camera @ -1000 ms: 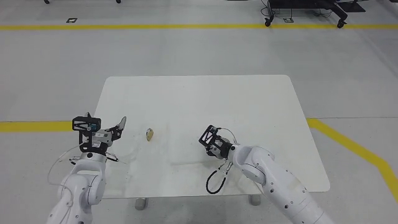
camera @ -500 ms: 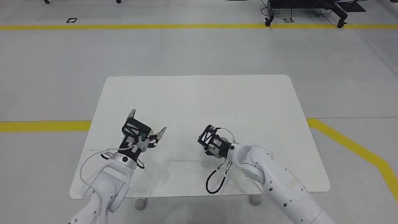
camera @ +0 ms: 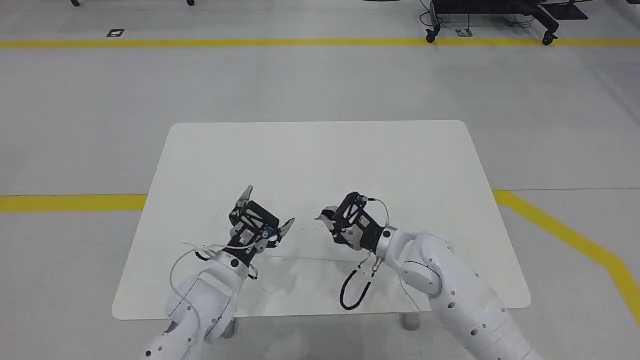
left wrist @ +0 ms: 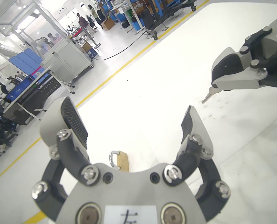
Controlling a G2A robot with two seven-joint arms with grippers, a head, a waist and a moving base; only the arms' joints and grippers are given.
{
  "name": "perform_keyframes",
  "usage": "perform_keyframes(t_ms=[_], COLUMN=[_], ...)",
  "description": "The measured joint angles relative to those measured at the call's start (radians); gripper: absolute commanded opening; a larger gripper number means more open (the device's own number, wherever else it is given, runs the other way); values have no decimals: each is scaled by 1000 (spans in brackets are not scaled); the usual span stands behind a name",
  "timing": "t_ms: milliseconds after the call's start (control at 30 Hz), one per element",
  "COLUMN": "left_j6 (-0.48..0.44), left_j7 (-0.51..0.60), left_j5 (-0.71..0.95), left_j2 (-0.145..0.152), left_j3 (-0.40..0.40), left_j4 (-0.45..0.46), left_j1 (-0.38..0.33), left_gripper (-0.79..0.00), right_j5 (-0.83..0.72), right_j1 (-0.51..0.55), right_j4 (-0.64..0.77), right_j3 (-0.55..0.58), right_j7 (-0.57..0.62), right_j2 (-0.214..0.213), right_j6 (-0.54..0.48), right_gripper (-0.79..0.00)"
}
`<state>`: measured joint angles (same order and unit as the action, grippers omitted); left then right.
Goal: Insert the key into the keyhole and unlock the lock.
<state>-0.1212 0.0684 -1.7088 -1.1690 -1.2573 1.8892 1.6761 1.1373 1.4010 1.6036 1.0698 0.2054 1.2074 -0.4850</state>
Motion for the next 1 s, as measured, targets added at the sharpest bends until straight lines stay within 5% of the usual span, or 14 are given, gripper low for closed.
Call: perform_keyframes(t_ms=[200,433,600,800,1000], left_j6=[-52,-61,-224,-466,-500], left_j7=[4,-32,-65,253,620], left_j5=[109,150,632,1356,1824], left_j2=[4,-2,-5,7,26], left_j3=[-52,-58,-151,-206,-195], left_j4=[-5,-18,-95,-205,-267], left_j1=[2,9,3,-64,-123], left_gripper=[0,0,0,0,0], right_j5=[-182,-177,-259,-479,-696], right_j1=[28,27,34,1,-60], right_j4=[-24,-24,-40,-104,-187], right_j3=[70,69,55,24,-34], right_j7=[-73,-71,-87,-93,-46], right_j2=[-9,-9,-4,7,22], right_j6=[-102,-99,-111,-209,-322], right_gripper=[-785,-785,-785,-785,-785])
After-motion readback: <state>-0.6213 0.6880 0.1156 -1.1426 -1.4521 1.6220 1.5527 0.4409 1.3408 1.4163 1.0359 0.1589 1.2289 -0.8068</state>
